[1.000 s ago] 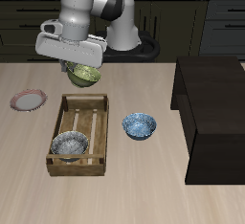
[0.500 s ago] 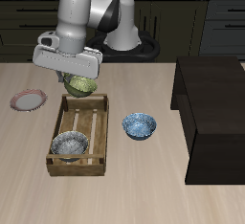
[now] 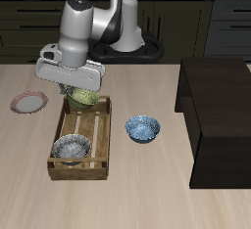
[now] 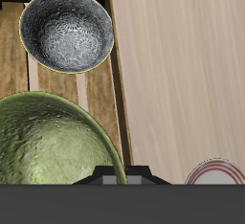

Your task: Place the green bowl and the black bowl in the wooden tray

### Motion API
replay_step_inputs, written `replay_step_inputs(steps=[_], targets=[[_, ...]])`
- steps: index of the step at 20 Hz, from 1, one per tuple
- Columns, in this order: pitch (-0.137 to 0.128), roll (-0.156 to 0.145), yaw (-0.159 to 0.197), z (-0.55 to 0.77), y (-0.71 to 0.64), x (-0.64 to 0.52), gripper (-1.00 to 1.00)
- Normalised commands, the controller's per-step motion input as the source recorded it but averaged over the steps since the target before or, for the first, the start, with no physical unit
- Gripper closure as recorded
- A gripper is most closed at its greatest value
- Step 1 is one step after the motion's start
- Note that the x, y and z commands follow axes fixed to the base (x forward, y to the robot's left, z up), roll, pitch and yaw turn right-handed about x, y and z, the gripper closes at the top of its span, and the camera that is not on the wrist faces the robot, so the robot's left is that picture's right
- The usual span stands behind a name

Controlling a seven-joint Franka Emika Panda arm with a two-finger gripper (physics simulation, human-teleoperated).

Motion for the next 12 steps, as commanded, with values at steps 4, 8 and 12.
replay_step_inputs(steps=[4, 8, 12], targets=[[0.032, -0.035, 0.024, -0.27, 0.01, 0.05, 1.00], [0.041, 0.011, 0.006, -0.30, 0.08, 0.07, 1.00], [0.020, 0.007, 0.024, -0.18, 0.09, 0.00, 1.00]])
